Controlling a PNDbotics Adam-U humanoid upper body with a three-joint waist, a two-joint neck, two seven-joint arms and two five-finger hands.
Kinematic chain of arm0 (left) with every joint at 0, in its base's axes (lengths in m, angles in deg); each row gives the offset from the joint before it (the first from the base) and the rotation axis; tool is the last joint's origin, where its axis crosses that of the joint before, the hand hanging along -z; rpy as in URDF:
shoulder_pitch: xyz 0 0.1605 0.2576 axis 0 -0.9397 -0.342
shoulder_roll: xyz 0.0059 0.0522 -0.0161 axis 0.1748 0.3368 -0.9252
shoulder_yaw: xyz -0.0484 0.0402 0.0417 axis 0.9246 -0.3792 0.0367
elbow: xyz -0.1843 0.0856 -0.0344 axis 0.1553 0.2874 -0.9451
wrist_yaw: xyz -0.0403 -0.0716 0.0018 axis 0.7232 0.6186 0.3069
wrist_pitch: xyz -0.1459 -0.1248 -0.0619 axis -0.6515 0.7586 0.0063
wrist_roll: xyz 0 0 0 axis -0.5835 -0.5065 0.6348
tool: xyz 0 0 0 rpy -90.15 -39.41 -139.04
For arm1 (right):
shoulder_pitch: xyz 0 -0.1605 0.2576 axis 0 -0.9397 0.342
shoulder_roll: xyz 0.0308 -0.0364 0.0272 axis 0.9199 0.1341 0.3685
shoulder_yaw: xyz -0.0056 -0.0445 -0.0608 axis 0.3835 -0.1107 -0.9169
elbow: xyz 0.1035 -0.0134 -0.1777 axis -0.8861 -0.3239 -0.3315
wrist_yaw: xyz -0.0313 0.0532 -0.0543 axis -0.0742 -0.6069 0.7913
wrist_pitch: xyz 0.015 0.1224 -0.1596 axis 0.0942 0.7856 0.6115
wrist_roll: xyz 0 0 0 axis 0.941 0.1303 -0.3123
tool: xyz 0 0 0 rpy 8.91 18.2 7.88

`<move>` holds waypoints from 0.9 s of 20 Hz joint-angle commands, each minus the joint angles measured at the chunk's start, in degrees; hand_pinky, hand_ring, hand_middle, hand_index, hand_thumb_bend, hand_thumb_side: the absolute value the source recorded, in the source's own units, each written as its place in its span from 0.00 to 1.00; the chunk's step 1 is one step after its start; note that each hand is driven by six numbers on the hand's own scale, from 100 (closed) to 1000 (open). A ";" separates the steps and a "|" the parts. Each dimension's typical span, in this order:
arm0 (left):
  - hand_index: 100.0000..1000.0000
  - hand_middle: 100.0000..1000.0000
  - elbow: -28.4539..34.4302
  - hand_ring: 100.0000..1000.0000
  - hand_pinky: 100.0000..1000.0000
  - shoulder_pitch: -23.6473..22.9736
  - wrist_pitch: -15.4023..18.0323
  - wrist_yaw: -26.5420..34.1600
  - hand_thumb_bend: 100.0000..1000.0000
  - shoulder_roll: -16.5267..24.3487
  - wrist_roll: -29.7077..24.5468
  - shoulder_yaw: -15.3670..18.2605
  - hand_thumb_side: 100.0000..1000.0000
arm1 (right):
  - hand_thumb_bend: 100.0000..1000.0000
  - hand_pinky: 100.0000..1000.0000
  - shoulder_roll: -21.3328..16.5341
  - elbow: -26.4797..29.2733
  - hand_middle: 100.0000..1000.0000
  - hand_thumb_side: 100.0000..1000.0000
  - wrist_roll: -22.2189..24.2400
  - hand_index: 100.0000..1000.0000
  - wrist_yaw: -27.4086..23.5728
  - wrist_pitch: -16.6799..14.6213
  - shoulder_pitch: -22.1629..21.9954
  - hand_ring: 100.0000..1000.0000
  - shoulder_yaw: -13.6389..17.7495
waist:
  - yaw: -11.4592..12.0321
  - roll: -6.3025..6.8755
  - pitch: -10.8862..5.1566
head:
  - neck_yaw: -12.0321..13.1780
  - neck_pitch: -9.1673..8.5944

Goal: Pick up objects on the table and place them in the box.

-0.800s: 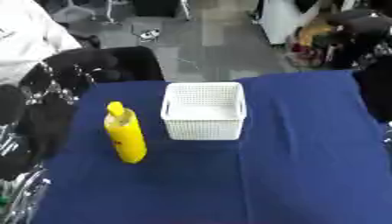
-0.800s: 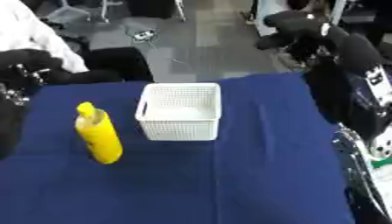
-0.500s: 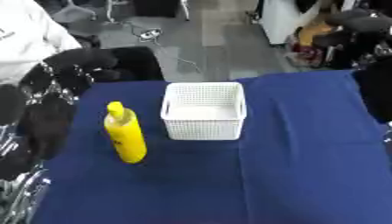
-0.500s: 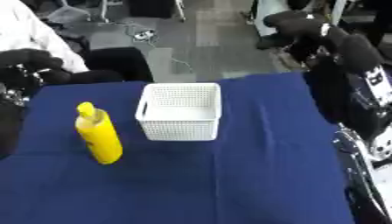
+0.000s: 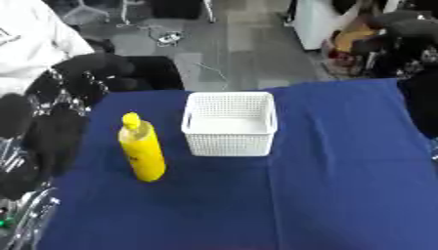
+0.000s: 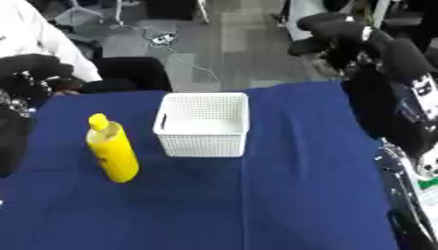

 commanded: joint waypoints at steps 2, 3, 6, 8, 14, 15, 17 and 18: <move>0.88 0.79 0.97 0.79 0.77 0.53 -0.07 -0.08 0.24 1.33 0.28 0.53 1.00 | 0.19 0.83 -1.18 0.89 0.77 1.00 0.12 0.78 0.21 0.01 0.71 0.69 0.23 | -0.47 -0.05 -1.01 | -1.00 0.13; 0.88 0.79 0.97 0.79 0.78 0.61 -0.10 -0.09 0.24 1.37 0.49 0.64 1.00 | 0.19 0.83 -1.14 0.89 0.77 1.00 0.18 0.78 0.24 0.06 0.70 0.69 0.23 | -0.59 -0.05 -1.02 | -1.36 0.25; 0.92 0.80 0.97 0.79 0.76 0.77 -0.34 -0.20 0.25 1.43 1.23 0.97 1.00 | 0.19 0.83 -1.07 0.89 0.77 1.00 0.27 0.78 0.34 0.14 0.63 0.69 0.33 | -0.78 -0.03 -1.07 | -2.03 0.66; 0.93 0.81 0.97 0.79 0.73 0.79 -0.48 -0.20 0.25 1.45 1.56 1.02 1.00 | 0.19 0.83 -1.03 0.89 0.77 1.00 0.24 0.78 0.37 0.15 0.60 0.69 0.43 | -0.87 -0.04 -1.08 | -2.12 0.77; 0.94 0.81 0.97 0.79 0.58 0.85 -0.44 -1.13 0.24 3.77 2.76 1.43 1.00 | 0.19 0.83 -1.08 0.89 0.77 1.00 0.28 0.78 0.56 0.22 0.37 0.69 0.56 | -0.91 -0.03 -1.12 | -2.65 1.11; 0.94 0.81 0.97 0.79 0.58 0.97 -0.40 -1.65 0.24 4.66 3.07 1.58 1.00 | 0.19 0.83 -1.14 0.89 0.77 1.00 0.32 0.78 0.57 0.27 0.30 0.69 0.54 | -0.89 0.00 -1.16 | -2.58 1.14; 0.94 0.82 0.97 0.78 0.58 1.02 -0.79 -2.82 0.23 6.59 3.65 1.54 1.00 | 0.19 0.83 -1.28 0.89 0.77 1.00 0.48 0.78 0.62 0.33 0.17 0.69 0.43 | -0.85 0.11 -1.27 | -2.42 1.19; 0.94 0.82 0.97 0.78 0.59 1.03 -1.08 -3.42 0.22 7.46 3.93 1.44 1.00 | 0.19 0.83 -1.32 0.89 0.77 1.00 0.58 0.78 0.65 0.36 0.08 0.69 0.39 | -0.82 0.15 -1.34 | -2.38 1.21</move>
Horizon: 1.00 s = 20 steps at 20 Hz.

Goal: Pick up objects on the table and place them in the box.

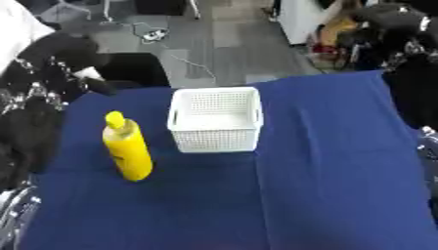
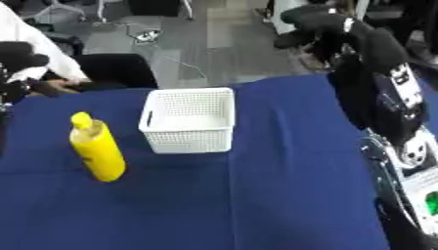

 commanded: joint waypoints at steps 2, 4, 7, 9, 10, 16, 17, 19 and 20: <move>0.94 0.82 0.97 0.79 0.61 1.01 -0.90 -2.96 0.20 5.13 1.39 0.60 1.00 | 0.19 0.83 -1.35 0.89 0.77 1.00 0.40 0.78 0.35 0.18 -0.21 0.69 0.43 | 0.19 0.14 -1.23 | -0.20 0.30; 0.94 0.83 0.97 0.79 0.61 1.20 -1.35 -4.82 0.20 6.63 2.18 0.35 0.99 | 0.18 0.83 -1.34 0.89 0.77 1.00 0.41 0.78 0.42 0.39 -0.55 0.69 0.57 | 0.27 0.18 -1.38 | 0.03 0.49; 0.94 0.83 0.97 0.79 0.62 1.65 -2.17 -6.79 0.20 8.65 3.88 -0.02 0.99 | 0.18 0.83 -1.31 0.89 0.77 1.00 0.46 0.78 0.41 0.56 -0.86 0.69 0.62 | 0.30 0.30 -1.59 | 0.30 1.14; 0.94 0.85 0.97 0.80 0.63 2.17 -2.68 -7.42 0.20 9.87 4.92 -0.18 0.99 | 0.18 0.83 -1.33 0.89 0.77 1.00 0.54 0.78 0.38 0.64 -1.03 0.69 0.59 | 0.31 0.39 -1.74 | 0.39 1.52; 0.95 0.87 0.97 0.80 0.56 2.45 -2.92 -7.65 0.19 10.45 5.32 -0.23 0.99 | 0.19 0.83 -1.35 0.89 0.77 1.00 0.60 0.78 0.37 0.67 -1.10 0.69 0.55 | 0.32 0.43 -1.79 | 0.44 1.66; 0.95 0.90 0.97 0.84 0.65 3.82 -4.41 -10.06 0.17 15.17 6.26 -0.51 1.00 | 0.18 0.83 -1.41 0.89 0.77 1.00 0.88 0.78 0.34 0.84 -1.21 0.69 0.47 | 0.25 0.86 -1.99 | 0.71 2.29; 0.95 0.90 0.97 0.84 0.65 3.81 -4.92 -10.88 0.17 16.10 6.19 -0.79 1.00 | 0.18 0.83 -1.35 0.89 0.77 1.00 0.79 0.78 0.33 0.85 -1.21 0.69 0.55 | 0.18 0.96 -2.04 | 0.77 2.30; 0.95 0.90 0.97 0.84 0.66 3.62 -6.35 -12.68 0.16 17.55 5.91 -1.41 1.00 | 0.18 0.83 -1.23 0.89 0.77 1.00 0.61 0.78 0.29 0.87 -1.14 0.69 0.64 | 0.02 1.11 -2.13 | 0.88 2.28; 0.95 0.90 0.97 0.84 0.66 3.58 -7.25 -13.36 0.16 18.09 5.72 -1.74 1.00 | 0.18 0.83 -1.17 0.89 0.77 1.00 0.57 0.78 0.27 0.86 -1.10 0.69 0.63 | -0.07 1.17 -2.15 | 0.90 2.28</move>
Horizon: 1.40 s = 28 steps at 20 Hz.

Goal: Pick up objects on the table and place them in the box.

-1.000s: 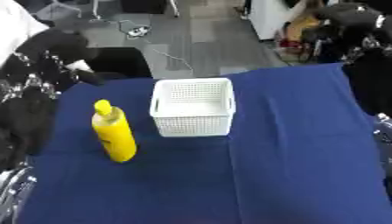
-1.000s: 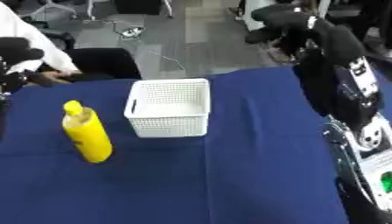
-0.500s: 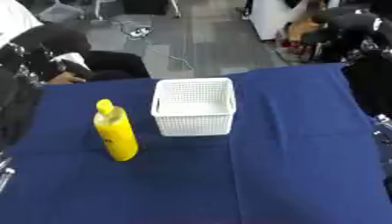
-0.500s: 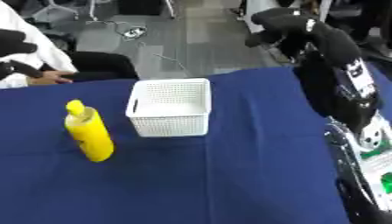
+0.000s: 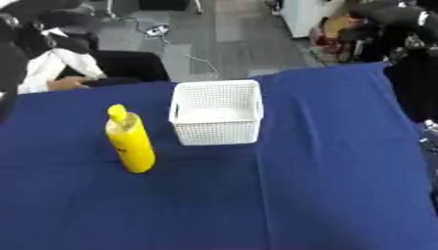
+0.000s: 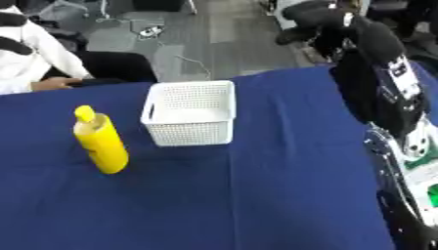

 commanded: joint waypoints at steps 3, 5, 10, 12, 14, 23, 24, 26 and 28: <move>0.95 0.90 0.82 0.83 0.67 1.08 -3.90 -3.19 0.16 4.57 -0.85 -0.97 1.00 | 0.18 0.83 -0.64 0.88 0.77 1.00 -0.29 0.78 0.04 0.17 0.37 0.69 0.73 | -0.32 0.15 -0.86 | 0.81 0.09; 0.95 0.90 0.82 0.83 0.68 1.57 -4.84 -3.97 0.16 5.42 -1.46 -1.39 1.00 | 0.18 0.83 -0.57 0.88 0.77 1.00 -0.41 0.78 0.07 0.21 0.36 0.69 0.83 | -0.43 0.22 -0.88 | 0.92 0.15; 0.95 0.89 0.82 0.84 0.70 2.89 -7.88 -6.57 0.15 7.43 -3.80 -2.48 1.00 | 0.18 0.83 -0.47 0.88 0.77 1.00 -0.57 0.78 0.09 0.17 0.49 0.69 0.90 | -0.73 0.32 -0.85 | 1.22 0.25; 0.95 0.89 0.82 0.84 0.70 3.25 -8.87 -7.36 0.14 7.80 -4.98 -2.80 1.00 | 0.18 0.83 -0.43 0.88 0.77 1.00 -0.56 0.78 0.06 0.17 0.55 0.69 0.87 | -0.82 0.35 -0.85 | 1.30 0.22; 0.96 0.89 0.82 0.84 0.70 3.30 -10.01 -7.88 0.14 8.02 -6.37 -3.07 1.00 | 0.18 0.83 -0.37 0.88 0.77 1.00 -0.51 0.78 0.00 0.16 0.66 0.69 0.79 | -0.98 0.39 -0.81 | 1.35 0.13; 0.97 0.90 -0.91 0.84 0.72 4.52 -13.45 -7.75 0.18 8.76 -11.74 -3.47 1.00 | 0.17 0.83 -0.23 0.88 0.77 1.00 -0.22 0.78 -0.15 0.23 0.88 0.69 0.64 | -1.37 0.47 -0.69 | 1.66 -0.01; 0.97 0.90 -1.30 0.84 0.72 4.73 -13.56 -7.66 0.18 8.83 -12.30 -3.53 1.00 | 0.17 0.83 -0.22 0.88 0.77 1.00 -0.21 0.78 -0.16 0.23 0.89 0.69 0.65 | -1.39 0.47 -0.69 | 1.69 -0.03; 0.99 0.90 -1.99 0.85 0.73 5.17 -13.64 -7.69 0.20 8.91 -13.30 -3.55 1.00 | 0.17 0.83 -0.20 0.88 0.77 1.00 -0.22 0.78 -0.18 0.24 0.91 0.69 0.66 | -1.44 0.47 -0.70 | 1.69 -0.05; 1.00 0.90 -2.43 0.84 0.73 5.61 -13.16 -7.86 0.23 8.95 -13.51 -3.47 1.00 | 0.17 0.83 -0.19 0.88 0.77 1.00 -0.22 0.78 -0.19 0.27 0.91 0.69 0.66 | -1.44 0.47 -0.72 | 1.74 -0.14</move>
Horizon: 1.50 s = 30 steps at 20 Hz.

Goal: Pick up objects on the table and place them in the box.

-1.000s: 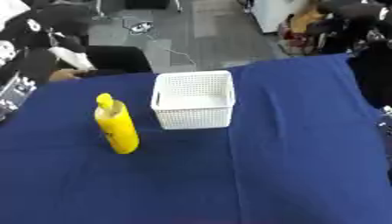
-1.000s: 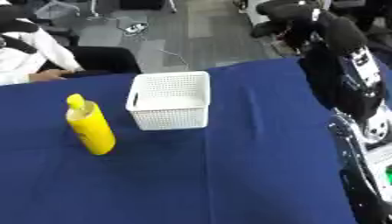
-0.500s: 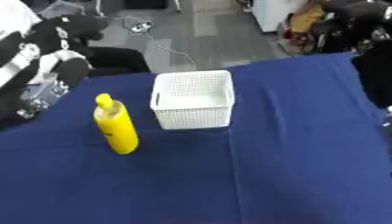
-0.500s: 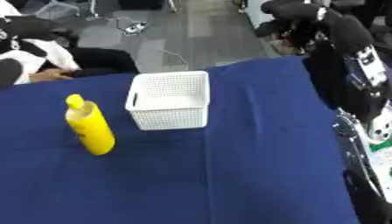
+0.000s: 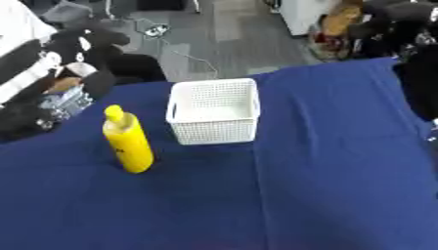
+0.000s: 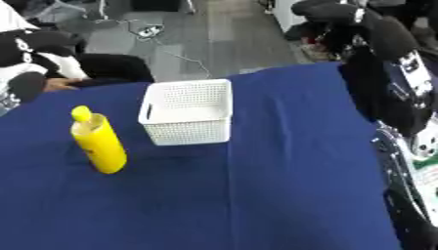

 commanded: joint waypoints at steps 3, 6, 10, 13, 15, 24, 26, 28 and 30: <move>1.00 0.90 -1.43 0.84 0.73 1.62 1.08 -0.30 0.24 2.20 -0.38 0.27 1.00 | 0.17 0.83 -0.25 0.88 0.77 1.00 0.08 0.78 -0.14 0.07 0.88 0.69 0.32 | -0.05 -0.08 -0.72 | 0.82 -0.43; 1.00 0.91 -3.84 0.84 0.75 2.66 1.49 -0.76 0.26 2.14 -1.36 -0.04 1.00 | 0.17 0.83 -0.15 0.88 0.77 1.00 0.15 0.78 -0.15 0.09 0.93 0.69 0.31 | -0.14 -0.09 -0.69 | 0.97 -0.54; 1.00 0.91 -7.83 0.84 0.76 3.75 2.91 -0.30 0.53 1.72 -5.49 -0.42 1.00 | 0.17 0.83 -0.11 0.88 0.77 1.00 0.12 0.78 -0.15 0.10 0.98 0.69 0.33 | -0.23 -0.06 -0.65 | 1.09 -0.52; 1.00 0.90 -10.31 0.84 0.75 4.16 4.46 1.12 0.62 1.41 -8.06 -0.23 1.00 | 0.17 0.83 -0.07 0.88 0.77 1.00 0.11 0.78 -0.15 0.10 1.02 0.69 0.35 | -0.27 -0.04 -0.62 | 1.05 -0.47; 1.00 0.91 -11.27 0.84 0.75 4.25 5.29 1.96 0.74 1.31 -9.08 -0.15 1.00 | 0.17 0.83 -0.06 0.88 0.77 1.00 0.10 0.78 -0.15 0.10 1.04 0.69 0.36 | -0.30 -0.03 -0.60 | 0.97 -0.47; 1.00 0.91 -12.72 0.86 0.88 4.60 7.66 0.91 1.00 1.42 -11.94 0.32 1.00 | 0.17 0.83 -0.13 0.88 0.77 1.00 -0.05 0.78 -0.11 0.04 0.98 0.69 0.48 | -0.23 -0.04 -0.64 | 1.03 -0.43; 1.00 0.91 -12.80 0.88 0.90 4.66 7.91 -0.39 1.00 1.36 -11.80 0.27 1.00 | 0.17 0.83 -0.15 0.88 0.77 1.00 -0.02 0.78 -0.11 0.05 0.96 0.69 0.47 | -0.23 -0.04 -0.63 | 1.09 -0.41; 1.00 0.91 -12.95 0.88 0.92 4.72 8.01 -1.49 1.00 1.36 -11.96 0.09 1.00 | 0.17 0.83 -0.14 0.88 0.77 1.00 -0.01 0.78 -0.12 0.05 0.98 0.69 0.46 | -0.25 -0.05 -0.61 | 1.16 -0.39; 1.00 0.90 -13.09 0.88 0.92 4.82 8.07 -2.13 1.00 1.30 -12.16 -0.03 1.00 | 0.17 0.83 -0.13 0.88 0.77 1.00 0.04 0.78 -0.14 0.05 1.01 0.69 0.41 | -0.25 -0.05 -0.58 | 1.20 -0.43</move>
